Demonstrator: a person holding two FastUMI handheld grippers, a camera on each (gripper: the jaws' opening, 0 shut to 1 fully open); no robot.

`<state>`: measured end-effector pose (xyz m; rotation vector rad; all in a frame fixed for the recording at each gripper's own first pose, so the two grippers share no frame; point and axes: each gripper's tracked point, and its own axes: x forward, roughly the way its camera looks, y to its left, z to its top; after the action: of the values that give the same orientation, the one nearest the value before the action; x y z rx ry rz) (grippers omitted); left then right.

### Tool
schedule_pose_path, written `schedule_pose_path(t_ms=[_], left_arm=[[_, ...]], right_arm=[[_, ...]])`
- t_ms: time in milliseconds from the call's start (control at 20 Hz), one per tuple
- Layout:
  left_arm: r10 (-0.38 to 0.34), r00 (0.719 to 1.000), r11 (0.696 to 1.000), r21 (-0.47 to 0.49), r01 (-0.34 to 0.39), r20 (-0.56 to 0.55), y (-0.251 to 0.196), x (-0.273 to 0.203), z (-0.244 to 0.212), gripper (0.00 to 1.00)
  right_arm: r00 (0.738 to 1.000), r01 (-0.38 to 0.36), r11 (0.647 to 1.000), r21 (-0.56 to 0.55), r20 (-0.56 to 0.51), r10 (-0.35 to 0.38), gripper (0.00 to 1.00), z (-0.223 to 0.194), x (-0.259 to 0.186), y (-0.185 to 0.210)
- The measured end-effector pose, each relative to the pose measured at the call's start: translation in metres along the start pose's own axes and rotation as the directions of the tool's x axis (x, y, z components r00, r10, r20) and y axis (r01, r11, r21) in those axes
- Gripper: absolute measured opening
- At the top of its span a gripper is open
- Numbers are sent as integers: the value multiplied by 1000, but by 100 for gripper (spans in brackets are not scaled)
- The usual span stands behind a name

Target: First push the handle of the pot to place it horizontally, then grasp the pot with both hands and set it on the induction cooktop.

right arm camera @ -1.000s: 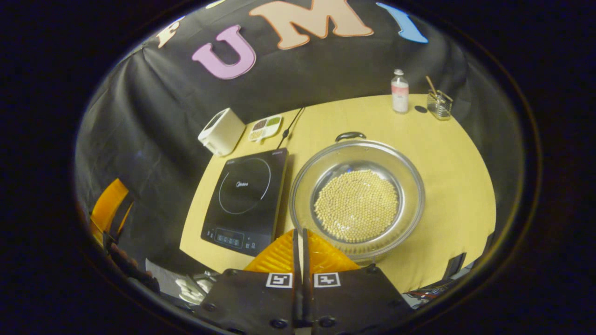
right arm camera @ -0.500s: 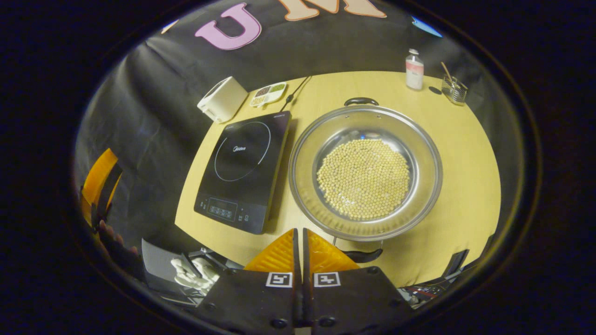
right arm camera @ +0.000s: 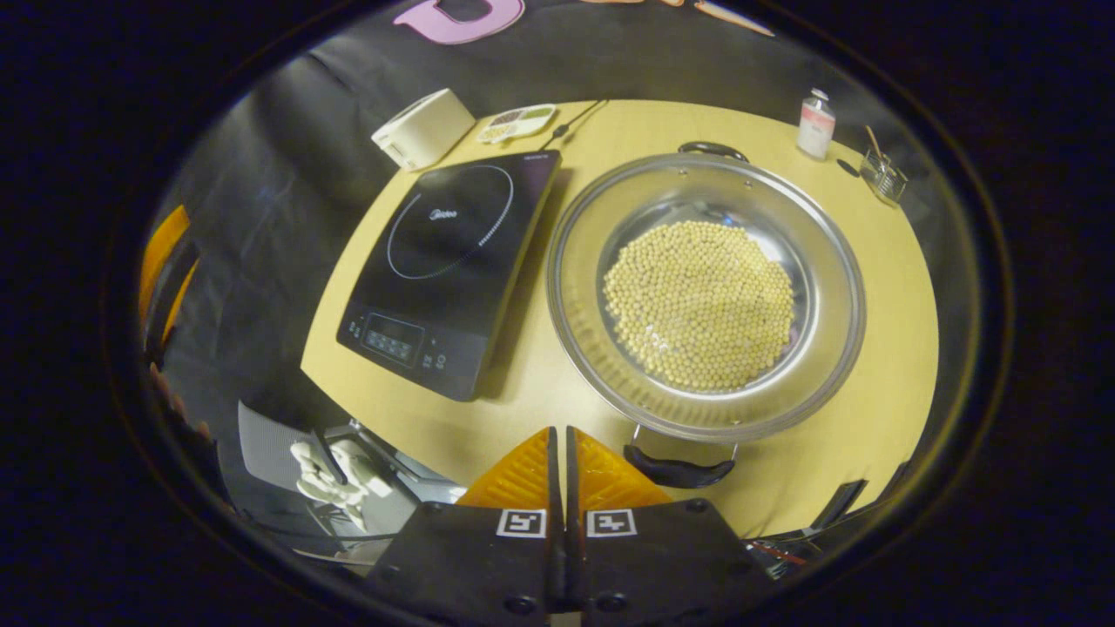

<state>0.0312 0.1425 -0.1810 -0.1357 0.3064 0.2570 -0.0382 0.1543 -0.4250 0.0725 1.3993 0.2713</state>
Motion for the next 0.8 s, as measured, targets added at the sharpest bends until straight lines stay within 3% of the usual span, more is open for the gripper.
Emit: schedule_pose_path(t_ms=[250,800], left_arm=[[25,1000,999,-33,-25,-12,11,-4,-7,95],[27,999,999,-27,-28,-24,8,-3,-11,95]], right_arm=[[998,21,999,32,-52,-19,0,-11,15,-12],[997,58,997,43,-58,-55,3,-13,19,-39]])
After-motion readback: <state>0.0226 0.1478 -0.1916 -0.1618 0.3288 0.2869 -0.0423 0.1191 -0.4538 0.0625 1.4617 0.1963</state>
